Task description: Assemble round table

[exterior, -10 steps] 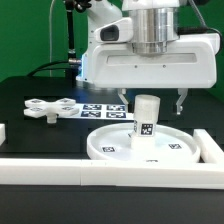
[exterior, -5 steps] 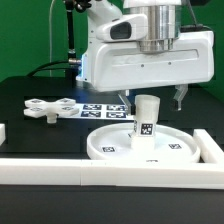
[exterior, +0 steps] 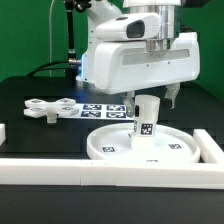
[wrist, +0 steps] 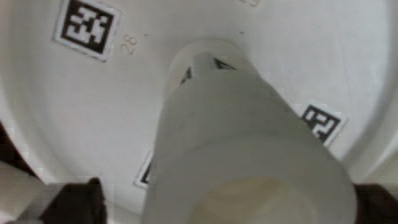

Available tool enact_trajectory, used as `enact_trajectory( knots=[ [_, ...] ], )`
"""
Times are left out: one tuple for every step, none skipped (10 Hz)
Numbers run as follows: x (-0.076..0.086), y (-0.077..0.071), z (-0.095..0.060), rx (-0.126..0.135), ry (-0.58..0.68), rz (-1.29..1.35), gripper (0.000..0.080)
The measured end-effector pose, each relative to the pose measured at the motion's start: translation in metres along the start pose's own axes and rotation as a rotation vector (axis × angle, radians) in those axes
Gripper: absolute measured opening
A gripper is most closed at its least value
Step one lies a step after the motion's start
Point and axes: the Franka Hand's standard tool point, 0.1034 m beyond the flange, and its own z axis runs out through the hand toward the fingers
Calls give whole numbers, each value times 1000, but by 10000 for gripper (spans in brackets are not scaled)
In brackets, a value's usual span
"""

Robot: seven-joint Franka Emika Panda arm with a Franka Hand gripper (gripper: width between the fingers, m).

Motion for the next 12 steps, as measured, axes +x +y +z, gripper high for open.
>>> enact_trajectory(
  knots=[
    [0, 0, 0, -6, -7, -84, 649],
    [-1, 0, 0, -8, -10, -140, 649],
    [-1, 1, 0, -15, -17, -248, 649],
    [-3, 1, 2, -19, -19, -314, 649],
    [-5, -1, 3, -18, -21, -347, 649],
    [-5, -1, 4, -24, -32, -448, 649],
    [-5, -1, 5, -30, -44, -545, 649],
    [-5, -2, 5, -38, -59, -660, 649],
    [-4, -3, 5, -48, -77, -765, 649],
    [-3, -4, 5, -54, -90, -828, 649],
    [-4, -3, 5, -57, -93, -854, 649],
    [-5, -2, 5, -57, -100, -925, 649]
  ],
)
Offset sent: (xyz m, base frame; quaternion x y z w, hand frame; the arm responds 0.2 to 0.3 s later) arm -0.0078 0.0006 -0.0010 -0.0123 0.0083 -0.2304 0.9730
